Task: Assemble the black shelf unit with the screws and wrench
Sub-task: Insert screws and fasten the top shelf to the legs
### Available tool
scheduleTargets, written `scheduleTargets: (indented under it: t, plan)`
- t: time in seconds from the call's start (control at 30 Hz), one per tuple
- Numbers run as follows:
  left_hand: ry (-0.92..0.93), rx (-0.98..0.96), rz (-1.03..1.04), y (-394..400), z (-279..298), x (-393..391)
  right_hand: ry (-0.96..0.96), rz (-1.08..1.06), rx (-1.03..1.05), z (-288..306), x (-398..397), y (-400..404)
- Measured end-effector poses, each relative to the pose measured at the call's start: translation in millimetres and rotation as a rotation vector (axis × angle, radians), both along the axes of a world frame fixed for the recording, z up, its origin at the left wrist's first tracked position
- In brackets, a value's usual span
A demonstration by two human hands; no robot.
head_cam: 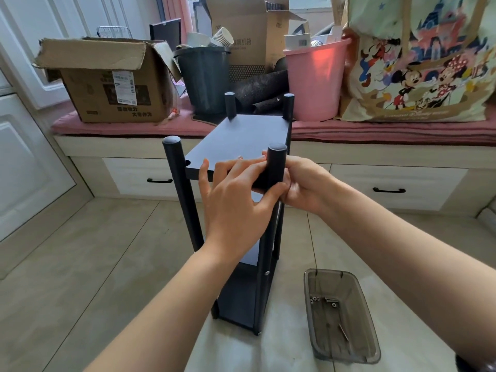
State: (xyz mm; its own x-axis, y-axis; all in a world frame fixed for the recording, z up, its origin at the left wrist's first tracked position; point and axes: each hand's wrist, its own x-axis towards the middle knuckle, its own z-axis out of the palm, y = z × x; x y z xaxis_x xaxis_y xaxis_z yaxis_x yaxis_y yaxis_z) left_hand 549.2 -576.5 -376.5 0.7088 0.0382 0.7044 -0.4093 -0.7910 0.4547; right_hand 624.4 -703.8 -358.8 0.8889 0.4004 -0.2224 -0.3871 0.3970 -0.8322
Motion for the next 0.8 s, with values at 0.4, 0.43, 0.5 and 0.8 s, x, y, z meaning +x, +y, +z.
scheduleTargets:
  t: [0.4, 0.43, 0.5, 0.8]
  plan:
    - [0.010, 0.001, 0.007, 1, 2, 3, -0.001, -0.081, -0.223, -19, -11, -57]
    - [0.013, -0.003, 0.008, 0, 2, 3, 0.015, -0.071, -0.286, -30, -14, -68]
    - [0.017, -0.013, 0.002, -1, 2, 3, 0.033, -0.025, -0.410, -56, -21, -92]
    - [0.029, -0.017, 0.013, -9, 3, 1, 0.140, 0.005, -0.694, -200, -40, -161]
